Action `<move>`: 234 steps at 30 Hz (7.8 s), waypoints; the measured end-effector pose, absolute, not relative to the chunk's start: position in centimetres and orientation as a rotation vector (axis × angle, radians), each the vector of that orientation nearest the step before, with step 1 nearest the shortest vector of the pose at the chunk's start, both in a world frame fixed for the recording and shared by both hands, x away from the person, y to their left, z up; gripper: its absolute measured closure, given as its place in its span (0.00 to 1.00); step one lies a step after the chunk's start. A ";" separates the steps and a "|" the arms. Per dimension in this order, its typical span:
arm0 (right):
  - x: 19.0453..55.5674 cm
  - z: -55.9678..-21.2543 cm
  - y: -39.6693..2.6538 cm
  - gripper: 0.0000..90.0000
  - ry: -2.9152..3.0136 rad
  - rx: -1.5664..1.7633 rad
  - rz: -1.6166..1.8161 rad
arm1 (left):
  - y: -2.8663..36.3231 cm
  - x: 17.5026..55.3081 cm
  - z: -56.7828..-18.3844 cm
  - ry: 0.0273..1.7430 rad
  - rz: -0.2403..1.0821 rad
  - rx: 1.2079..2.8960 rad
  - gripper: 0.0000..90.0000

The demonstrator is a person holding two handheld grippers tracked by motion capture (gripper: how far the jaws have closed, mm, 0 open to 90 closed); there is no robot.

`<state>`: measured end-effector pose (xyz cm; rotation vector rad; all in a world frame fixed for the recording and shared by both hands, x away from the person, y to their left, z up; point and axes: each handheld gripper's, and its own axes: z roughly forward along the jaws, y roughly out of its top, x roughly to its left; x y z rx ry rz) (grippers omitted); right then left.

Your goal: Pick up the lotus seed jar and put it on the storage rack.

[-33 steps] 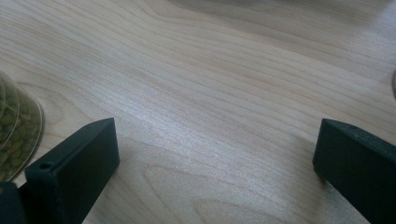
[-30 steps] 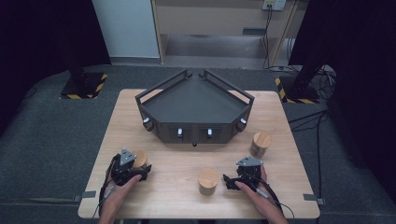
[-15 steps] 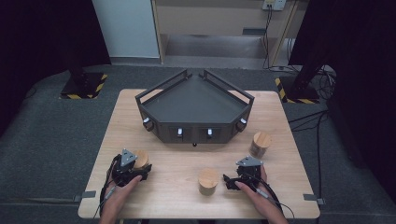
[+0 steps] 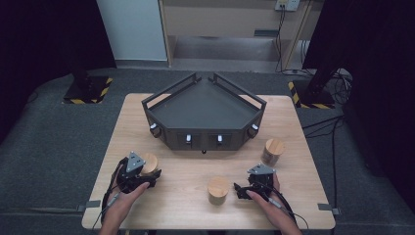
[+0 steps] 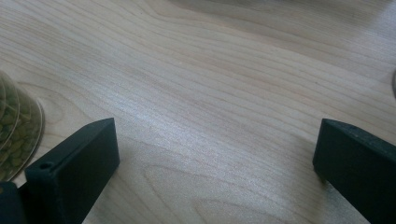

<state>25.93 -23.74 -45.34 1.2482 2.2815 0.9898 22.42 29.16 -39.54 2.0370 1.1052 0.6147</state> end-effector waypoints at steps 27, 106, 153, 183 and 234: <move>25.9 -45.3 -23.7 0.00 2.282 1.244 0.990 | 29.5 23.1 -36.1 1.033 0.589 2.082 0.27; 25.9 -45.3 -23.8 0.00 2.282 1.244 0.990 | 24.9 29.6 -29.1 0.886 0.564 2.139 0.27; 25.9 -45.4 -23.8 0.00 2.283 1.243 0.992 | 22.4 35.6 -27.0 0.890 0.570 2.113 0.27; 26.0 -45.4 -23.9 0.00 2.287 1.235 0.993 | 22.6 38.9 -27.8 0.941 0.587 2.078 0.27; 26.0 -45.4 -23.9 0.00 2.289 1.232 0.994 | 22.8 41.6 -30.7 1.015 0.531 2.076 0.27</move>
